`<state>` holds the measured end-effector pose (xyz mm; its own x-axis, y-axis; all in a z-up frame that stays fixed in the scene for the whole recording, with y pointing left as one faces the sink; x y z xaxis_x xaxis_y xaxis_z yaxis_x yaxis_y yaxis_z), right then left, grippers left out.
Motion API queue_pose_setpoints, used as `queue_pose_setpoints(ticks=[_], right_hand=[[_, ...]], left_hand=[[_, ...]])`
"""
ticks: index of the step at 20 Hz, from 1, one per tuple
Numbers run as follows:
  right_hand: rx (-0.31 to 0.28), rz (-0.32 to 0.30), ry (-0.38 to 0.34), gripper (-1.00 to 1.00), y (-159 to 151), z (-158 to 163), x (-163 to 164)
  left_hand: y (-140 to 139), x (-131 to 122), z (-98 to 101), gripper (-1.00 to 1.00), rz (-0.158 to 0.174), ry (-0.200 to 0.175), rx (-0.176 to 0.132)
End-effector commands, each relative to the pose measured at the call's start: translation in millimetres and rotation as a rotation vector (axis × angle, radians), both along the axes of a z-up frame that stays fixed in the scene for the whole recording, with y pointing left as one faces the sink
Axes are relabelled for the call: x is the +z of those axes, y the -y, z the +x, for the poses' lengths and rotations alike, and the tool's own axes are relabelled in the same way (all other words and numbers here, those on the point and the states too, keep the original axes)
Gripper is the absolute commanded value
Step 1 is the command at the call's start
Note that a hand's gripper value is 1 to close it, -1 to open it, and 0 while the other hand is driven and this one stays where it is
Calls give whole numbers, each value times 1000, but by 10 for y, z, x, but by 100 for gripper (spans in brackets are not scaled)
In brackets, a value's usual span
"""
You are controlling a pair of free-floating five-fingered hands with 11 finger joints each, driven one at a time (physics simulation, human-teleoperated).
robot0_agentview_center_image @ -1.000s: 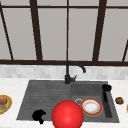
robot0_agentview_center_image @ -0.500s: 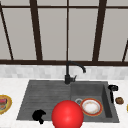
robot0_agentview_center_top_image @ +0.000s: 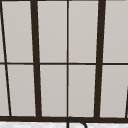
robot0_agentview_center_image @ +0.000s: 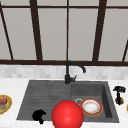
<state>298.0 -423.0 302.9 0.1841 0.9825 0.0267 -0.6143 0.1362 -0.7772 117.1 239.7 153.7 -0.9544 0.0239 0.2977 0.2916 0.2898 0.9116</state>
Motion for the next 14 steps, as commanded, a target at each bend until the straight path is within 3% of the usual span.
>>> queue_pose_setpoints(ticks=[1, 14], right_hand=[[0, 70, -49, -100, 170, -157, 79], [2, 133, -41, -100, 861, -617, 352]], left_hand=[[0, 0, 0, 0, 0, 0, 0], [0, 0, 0, 0, 0, 0, 0]])
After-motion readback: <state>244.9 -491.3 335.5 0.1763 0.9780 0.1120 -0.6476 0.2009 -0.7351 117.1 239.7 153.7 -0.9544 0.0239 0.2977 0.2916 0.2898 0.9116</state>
